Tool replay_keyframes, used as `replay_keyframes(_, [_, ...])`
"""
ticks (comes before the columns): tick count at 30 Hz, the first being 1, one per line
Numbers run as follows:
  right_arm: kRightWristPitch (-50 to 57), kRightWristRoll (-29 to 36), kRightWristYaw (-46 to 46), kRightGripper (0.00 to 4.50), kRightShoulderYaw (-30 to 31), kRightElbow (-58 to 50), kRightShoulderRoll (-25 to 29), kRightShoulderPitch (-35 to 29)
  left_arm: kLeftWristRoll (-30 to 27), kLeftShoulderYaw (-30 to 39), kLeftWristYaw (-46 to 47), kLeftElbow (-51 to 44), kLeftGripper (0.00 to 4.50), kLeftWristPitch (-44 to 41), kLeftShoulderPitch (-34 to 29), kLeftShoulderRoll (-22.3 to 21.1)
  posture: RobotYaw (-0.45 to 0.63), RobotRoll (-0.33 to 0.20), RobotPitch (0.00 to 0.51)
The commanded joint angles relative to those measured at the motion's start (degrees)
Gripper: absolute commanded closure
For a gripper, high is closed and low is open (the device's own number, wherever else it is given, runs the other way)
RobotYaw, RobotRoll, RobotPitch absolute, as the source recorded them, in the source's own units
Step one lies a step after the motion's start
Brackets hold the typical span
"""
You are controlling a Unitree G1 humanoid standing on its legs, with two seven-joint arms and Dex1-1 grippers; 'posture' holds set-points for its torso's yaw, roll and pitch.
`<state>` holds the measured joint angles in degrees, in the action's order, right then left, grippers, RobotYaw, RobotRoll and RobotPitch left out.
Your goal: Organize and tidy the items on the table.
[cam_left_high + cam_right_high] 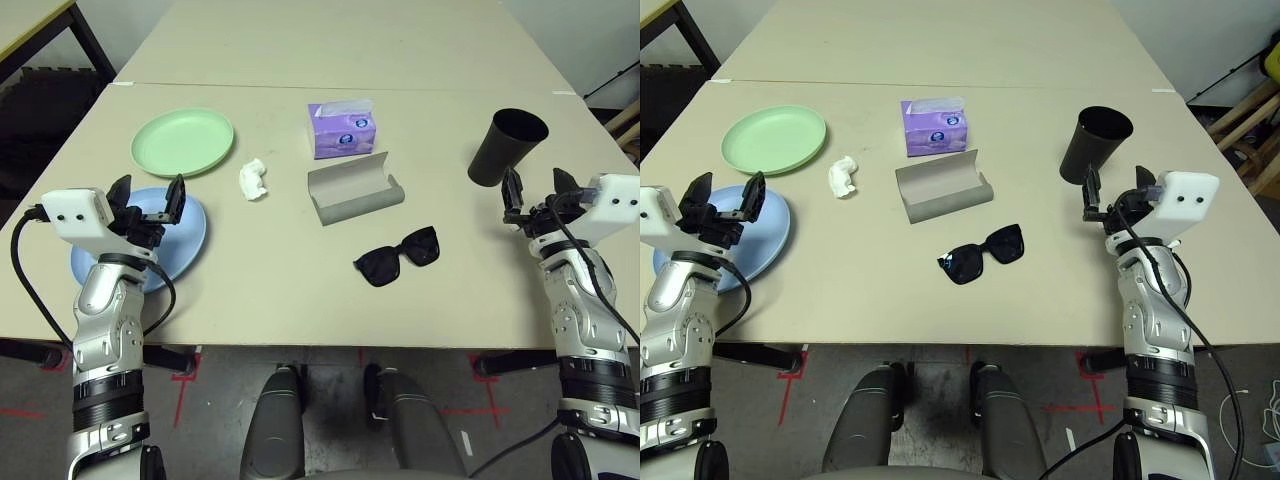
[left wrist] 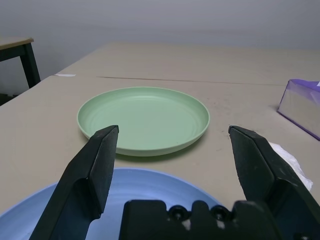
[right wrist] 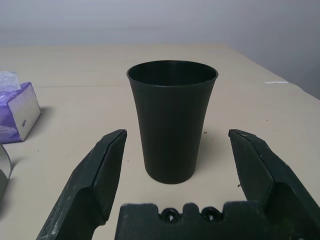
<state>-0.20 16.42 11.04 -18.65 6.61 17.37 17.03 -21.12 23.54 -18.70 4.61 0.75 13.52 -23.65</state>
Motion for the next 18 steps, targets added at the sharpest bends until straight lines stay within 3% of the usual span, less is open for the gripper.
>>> replay_keyframes(1, [0.6,-0.1,-0.2,0.01,0.0,-0.4,0.1,-0.4,-0.3,-0.3,-0.2,-0.4,0.0,-0.5,-0.6,0.3,0.13,0.0,0.159])
replay_keyframes(18, [0.0,-0.4,2.4,0.01,1.1,0.9,0.9,0.0,0.0,-0.5,-0.3,0.2,0.0,-1.2,0.1,-0.1,0.12,0.0,0.155])
